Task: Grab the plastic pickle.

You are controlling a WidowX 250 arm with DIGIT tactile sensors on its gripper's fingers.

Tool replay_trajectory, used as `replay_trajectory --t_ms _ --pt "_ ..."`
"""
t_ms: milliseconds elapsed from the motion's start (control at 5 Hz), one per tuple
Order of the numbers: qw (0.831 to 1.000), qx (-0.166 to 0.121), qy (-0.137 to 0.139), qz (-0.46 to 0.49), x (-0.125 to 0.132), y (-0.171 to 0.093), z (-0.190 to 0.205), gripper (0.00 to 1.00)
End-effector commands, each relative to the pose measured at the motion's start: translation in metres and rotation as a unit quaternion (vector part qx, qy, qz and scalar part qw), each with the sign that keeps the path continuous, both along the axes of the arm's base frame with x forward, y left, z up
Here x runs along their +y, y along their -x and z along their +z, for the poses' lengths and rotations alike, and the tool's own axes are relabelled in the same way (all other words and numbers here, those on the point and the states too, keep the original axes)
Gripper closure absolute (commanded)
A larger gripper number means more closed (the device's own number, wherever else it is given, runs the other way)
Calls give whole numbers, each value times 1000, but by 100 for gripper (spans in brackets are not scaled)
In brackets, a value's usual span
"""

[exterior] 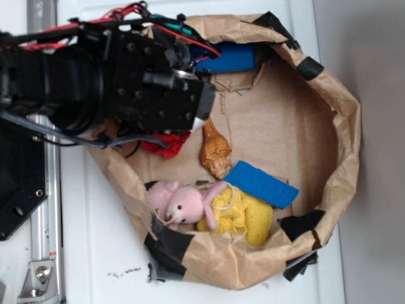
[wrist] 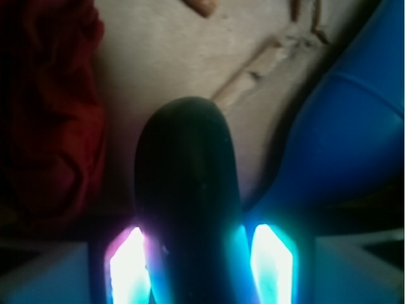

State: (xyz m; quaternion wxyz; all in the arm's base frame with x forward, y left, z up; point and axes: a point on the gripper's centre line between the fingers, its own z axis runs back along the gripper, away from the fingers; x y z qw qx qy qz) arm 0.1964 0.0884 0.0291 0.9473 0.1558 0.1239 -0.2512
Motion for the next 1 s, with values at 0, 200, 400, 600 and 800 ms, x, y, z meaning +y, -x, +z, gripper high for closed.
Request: replay_trajectory --t_ms 0,200,400,600,800 --pt "961 -184 104 177 -34 -36 107 100" --pt "945 -164 111 262 -45 -57 137 100" --pt "915 -234 145 295 -48 -57 126 100" --pt "899 -258 173 307 -49 -59 117 100" --pt "899 -258 158 316 -48 -55 108 100"
